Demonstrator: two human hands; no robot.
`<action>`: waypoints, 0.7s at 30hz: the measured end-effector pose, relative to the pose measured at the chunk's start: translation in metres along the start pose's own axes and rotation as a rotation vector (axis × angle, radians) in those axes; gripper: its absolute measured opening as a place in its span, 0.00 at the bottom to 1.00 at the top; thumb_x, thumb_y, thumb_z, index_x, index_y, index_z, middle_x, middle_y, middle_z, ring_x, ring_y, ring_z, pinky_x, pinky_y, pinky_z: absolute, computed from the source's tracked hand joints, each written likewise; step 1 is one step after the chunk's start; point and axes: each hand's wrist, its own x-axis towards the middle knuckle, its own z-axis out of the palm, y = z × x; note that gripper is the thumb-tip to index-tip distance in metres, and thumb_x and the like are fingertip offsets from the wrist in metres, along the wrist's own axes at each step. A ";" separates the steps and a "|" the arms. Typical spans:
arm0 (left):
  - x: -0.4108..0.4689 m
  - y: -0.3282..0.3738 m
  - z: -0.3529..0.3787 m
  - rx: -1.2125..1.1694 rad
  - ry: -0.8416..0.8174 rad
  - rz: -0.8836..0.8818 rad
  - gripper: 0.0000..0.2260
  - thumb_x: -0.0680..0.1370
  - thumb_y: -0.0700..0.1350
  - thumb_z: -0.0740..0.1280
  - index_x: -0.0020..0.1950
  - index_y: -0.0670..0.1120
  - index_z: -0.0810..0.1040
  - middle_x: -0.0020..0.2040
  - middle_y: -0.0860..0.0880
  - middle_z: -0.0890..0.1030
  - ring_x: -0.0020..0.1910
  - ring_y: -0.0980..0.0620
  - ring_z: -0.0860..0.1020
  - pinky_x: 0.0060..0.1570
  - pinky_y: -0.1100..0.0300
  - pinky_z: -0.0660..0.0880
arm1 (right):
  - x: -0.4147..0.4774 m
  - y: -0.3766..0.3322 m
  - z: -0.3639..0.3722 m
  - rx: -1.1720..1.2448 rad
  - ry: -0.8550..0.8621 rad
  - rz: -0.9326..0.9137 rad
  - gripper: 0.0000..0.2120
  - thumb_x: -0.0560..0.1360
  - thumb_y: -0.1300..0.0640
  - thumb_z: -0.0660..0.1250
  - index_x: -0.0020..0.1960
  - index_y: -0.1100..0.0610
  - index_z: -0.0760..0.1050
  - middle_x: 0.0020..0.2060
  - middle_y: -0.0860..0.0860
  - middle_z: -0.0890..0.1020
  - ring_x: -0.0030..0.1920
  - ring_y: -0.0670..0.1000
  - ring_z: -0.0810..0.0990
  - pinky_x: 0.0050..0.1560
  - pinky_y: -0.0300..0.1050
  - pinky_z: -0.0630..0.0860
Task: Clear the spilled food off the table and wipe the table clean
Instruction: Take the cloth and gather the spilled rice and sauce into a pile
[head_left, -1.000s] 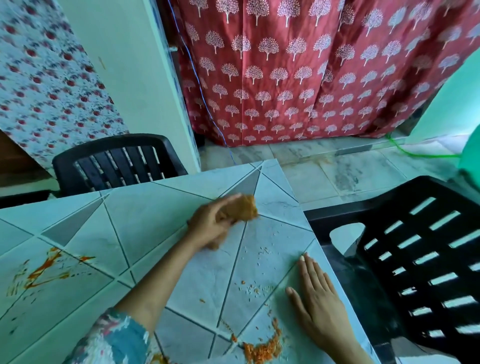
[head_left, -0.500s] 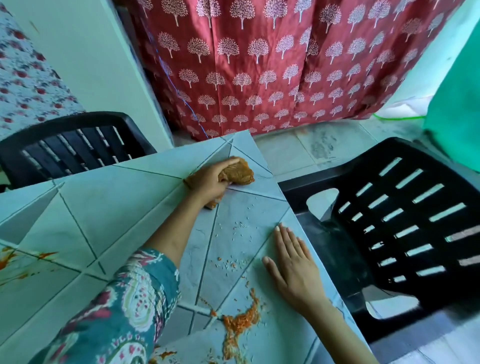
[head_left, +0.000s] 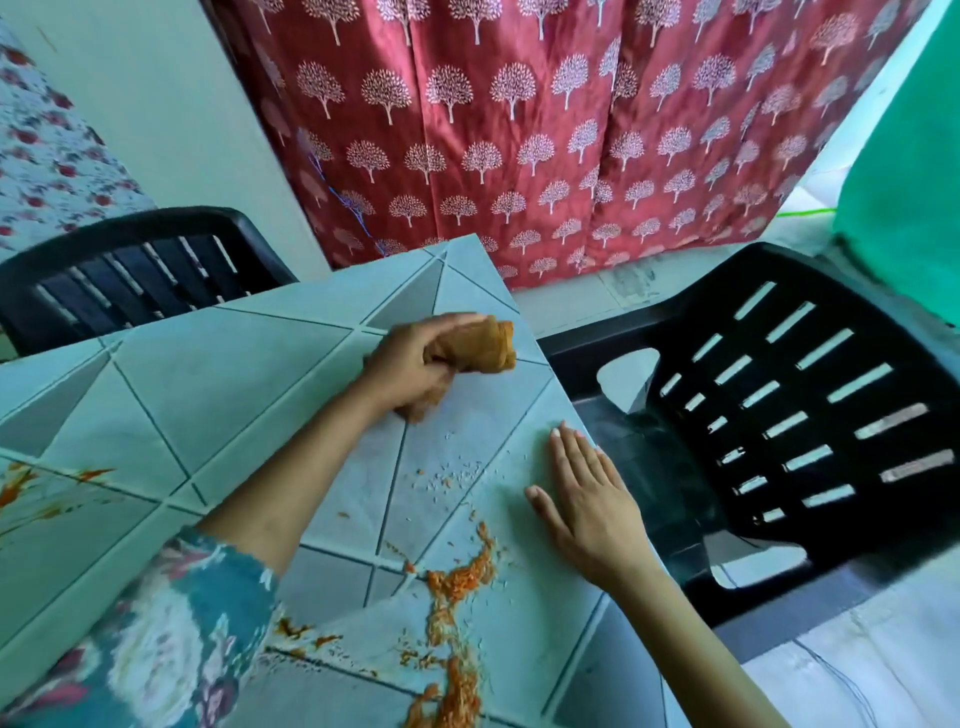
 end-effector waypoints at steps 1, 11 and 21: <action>0.019 -0.002 -0.002 0.074 0.050 -0.008 0.31 0.67 0.27 0.63 0.65 0.51 0.75 0.50 0.46 0.83 0.37 0.64 0.77 0.38 0.67 0.76 | -0.004 0.001 0.001 0.000 -0.005 0.004 0.44 0.64 0.31 0.21 0.74 0.55 0.33 0.71 0.48 0.34 0.70 0.46 0.29 0.68 0.38 0.27; 0.008 -0.007 0.047 0.246 -0.188 0.032 0.33 0.64 0.26 0.62 0.63 0.52 0.77 0.64 0.48 0.77 0.63 0.50 0.74 0.62 0.63 0.69 | -0.026 0.005 0.005 0.016 -0.026 0.027 0.43 0.63 0.29 0.20 0.71 0.54 0.29 0.71 0.48 0.32 0.69 0.46 0.26 0.68 0.38 0.27; -0.084 0.012 0.017 0.118 -0.134 0.072 0.38 0.62 0.28 0.59 0.62 0.63 0.75 0.62 0.55 0.77 0.62 0.56 0.75 0.60 0.65 0.69 | -0.074 0.001 0.015 0.035 -0.027 0.071 0.46 0.61 0.28 0.18 0.71 0.54 0.30 0.72 0.48 0.34 0.71 0.46 0.30 0.69 0.37 0.26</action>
